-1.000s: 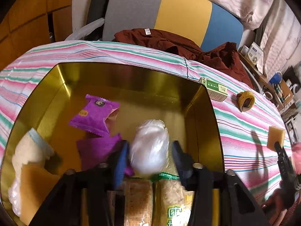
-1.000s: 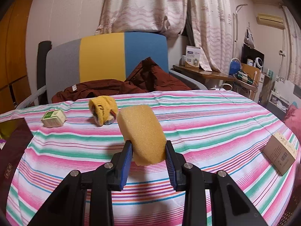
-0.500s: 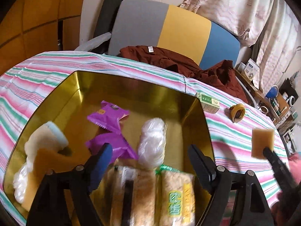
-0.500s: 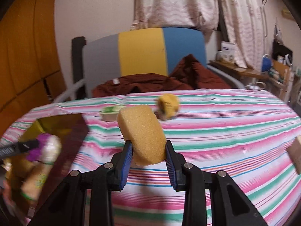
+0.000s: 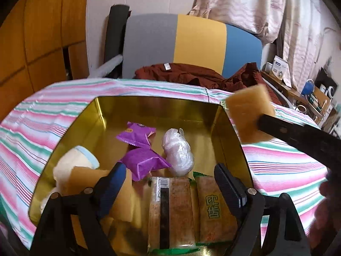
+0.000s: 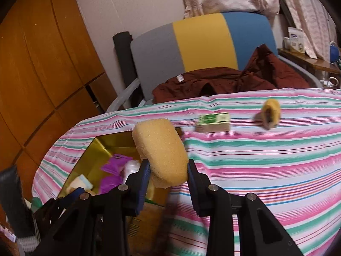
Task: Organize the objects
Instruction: 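Lower the bundle into the gold tray with the left gripper and open it, then lower the yellow sponge into the gold tray with the right gripper and release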
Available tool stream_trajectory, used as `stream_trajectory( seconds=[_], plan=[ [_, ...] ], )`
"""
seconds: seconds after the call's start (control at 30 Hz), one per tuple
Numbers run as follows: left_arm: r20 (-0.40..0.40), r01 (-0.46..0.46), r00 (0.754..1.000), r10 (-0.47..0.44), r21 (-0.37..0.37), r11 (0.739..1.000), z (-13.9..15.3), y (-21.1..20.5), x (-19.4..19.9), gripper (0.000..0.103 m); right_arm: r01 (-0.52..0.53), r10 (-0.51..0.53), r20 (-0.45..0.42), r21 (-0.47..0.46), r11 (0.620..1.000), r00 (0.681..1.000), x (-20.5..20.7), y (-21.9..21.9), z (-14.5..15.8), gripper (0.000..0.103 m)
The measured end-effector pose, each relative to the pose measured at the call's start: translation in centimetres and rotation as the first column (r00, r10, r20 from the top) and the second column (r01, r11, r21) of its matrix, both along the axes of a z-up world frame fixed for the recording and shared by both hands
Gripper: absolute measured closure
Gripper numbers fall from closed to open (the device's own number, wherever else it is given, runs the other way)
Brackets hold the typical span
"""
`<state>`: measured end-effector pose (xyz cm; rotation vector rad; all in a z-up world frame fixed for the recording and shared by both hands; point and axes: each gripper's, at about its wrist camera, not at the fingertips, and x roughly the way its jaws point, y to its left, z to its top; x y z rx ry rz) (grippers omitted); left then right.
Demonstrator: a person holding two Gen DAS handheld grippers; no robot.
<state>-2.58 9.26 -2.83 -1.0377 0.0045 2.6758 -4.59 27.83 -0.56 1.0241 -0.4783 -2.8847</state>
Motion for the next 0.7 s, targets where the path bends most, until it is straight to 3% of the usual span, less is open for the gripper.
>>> stream_trajectory(
  seconds=[0.4, 0.7],
  plan=[
    [-0.003, -0.033, 0.999, 0.033, 0.017, 0.999, -0.1, -2.1, 0.9, 0.016, 0.012, -0.010, 0.096, -0.026, 1.000, 0.995, -2.8, -1.7, -2.1, 0.067],
    [0.004, -0.047, 0.999, 0.046, 0.036, 0.998, -0.2, -2.2, 1.0, 0.016, 0.032, -0.029, 0.094, -0.030, 0.999, 0.995, -2.4, -1.3, -2.4, 0.056]
  ],
)
